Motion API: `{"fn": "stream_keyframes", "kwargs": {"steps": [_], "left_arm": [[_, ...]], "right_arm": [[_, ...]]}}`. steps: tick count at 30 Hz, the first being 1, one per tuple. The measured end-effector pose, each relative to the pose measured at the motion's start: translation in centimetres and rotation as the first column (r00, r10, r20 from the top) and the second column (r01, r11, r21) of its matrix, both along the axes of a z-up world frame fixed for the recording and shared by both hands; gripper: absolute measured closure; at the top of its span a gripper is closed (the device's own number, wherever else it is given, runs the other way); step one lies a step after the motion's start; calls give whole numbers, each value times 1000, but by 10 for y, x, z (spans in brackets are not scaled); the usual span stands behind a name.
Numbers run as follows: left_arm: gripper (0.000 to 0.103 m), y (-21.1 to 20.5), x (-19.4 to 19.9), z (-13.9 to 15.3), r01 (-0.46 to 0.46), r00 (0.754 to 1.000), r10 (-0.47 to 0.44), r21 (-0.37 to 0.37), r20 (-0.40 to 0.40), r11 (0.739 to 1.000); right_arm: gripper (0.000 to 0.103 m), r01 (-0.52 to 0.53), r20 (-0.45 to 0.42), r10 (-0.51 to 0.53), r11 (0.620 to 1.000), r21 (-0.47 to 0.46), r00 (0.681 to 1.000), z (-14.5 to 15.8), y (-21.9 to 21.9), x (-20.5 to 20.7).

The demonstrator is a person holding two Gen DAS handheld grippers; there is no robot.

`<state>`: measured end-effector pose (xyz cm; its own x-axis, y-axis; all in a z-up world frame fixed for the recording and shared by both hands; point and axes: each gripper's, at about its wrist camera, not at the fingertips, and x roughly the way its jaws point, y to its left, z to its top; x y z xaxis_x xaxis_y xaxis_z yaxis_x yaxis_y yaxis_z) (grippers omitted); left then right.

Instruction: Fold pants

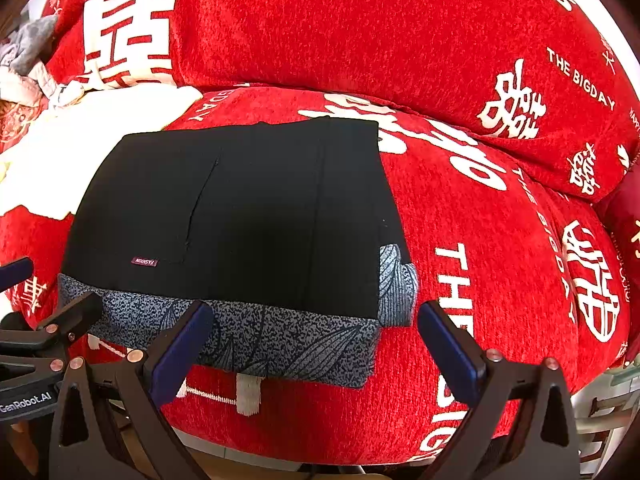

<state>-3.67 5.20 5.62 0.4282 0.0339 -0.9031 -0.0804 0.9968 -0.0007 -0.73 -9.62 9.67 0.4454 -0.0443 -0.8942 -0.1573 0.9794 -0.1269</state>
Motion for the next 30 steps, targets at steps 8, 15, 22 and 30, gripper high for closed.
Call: {"fn": "stream_keyframes", "kwargs": {"steps": [8, 15, 22, 30], "left_arm": [[0, -1, -1, 2, 14, 1000, -15, 11, 13, 1000], [0, 0, -1, 3, 17, 1000, -17, -4, 12, 1000], [0, 1, 1, 3, 18, 1000, -18, -8, 11, 1000], [0, 1, 2, 2, 20, 1000, -20, -10, 5, 1000]], "right_arm": [[1, -5, 3, 5, 1000, -6, 1000, 1, 2, 0], [1, -9, 7, 9, 1000, -9, 1000, 3, 4, 1], [1, -14, 11, 14, 1000, -10, 1000, 5, 4, 2], [1, -18, 13, 18, 1000, -11, 1000, 6, 5, 3]]}}
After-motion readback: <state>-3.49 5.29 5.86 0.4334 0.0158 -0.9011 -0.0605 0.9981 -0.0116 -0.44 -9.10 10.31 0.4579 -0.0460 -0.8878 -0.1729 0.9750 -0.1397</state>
